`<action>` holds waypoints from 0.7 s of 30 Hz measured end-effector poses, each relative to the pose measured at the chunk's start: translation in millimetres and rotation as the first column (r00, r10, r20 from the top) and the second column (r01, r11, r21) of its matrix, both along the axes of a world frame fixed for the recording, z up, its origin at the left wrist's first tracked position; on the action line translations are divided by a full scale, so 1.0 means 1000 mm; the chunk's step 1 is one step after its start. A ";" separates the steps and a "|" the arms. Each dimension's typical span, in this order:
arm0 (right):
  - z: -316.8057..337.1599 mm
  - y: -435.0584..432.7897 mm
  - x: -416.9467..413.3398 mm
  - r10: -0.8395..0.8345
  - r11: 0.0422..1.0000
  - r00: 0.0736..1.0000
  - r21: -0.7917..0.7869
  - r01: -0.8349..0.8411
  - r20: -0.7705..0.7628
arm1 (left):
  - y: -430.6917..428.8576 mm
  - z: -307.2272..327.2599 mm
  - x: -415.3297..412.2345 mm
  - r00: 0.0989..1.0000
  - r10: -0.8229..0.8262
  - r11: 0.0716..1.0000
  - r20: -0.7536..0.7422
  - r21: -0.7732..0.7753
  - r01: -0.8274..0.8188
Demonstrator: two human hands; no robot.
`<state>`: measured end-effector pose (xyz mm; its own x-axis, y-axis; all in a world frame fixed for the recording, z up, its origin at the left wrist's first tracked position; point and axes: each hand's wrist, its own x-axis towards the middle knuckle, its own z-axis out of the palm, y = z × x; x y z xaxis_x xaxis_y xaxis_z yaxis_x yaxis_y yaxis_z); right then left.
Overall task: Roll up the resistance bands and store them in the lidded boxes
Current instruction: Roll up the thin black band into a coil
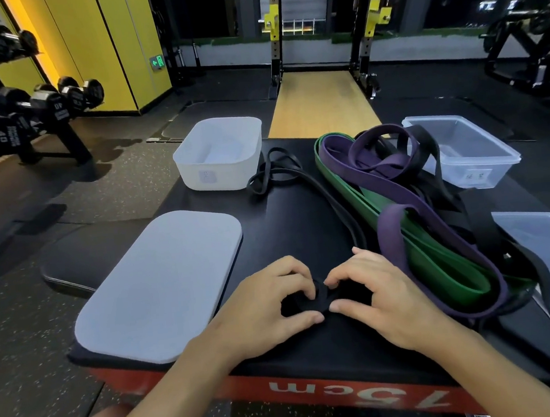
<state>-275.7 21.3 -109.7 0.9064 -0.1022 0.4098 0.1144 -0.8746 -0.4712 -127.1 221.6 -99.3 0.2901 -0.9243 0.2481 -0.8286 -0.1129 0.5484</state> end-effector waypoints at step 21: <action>0.000 -0.001 -0.002 0.036 0.992 0.998 -0.127 -0.029 0.055 | 0.004 0.000 -0.004 0.994 0.084 0.996 0.076 -0.044 -0.080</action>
<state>-278.1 20.5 -110.1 0.8831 -0.0172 0.4689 0.1677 -0.9218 -0.3496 -130.7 226.0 -99.6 0.3430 -0.8866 0.3102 -0.8576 -0.1609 0.4885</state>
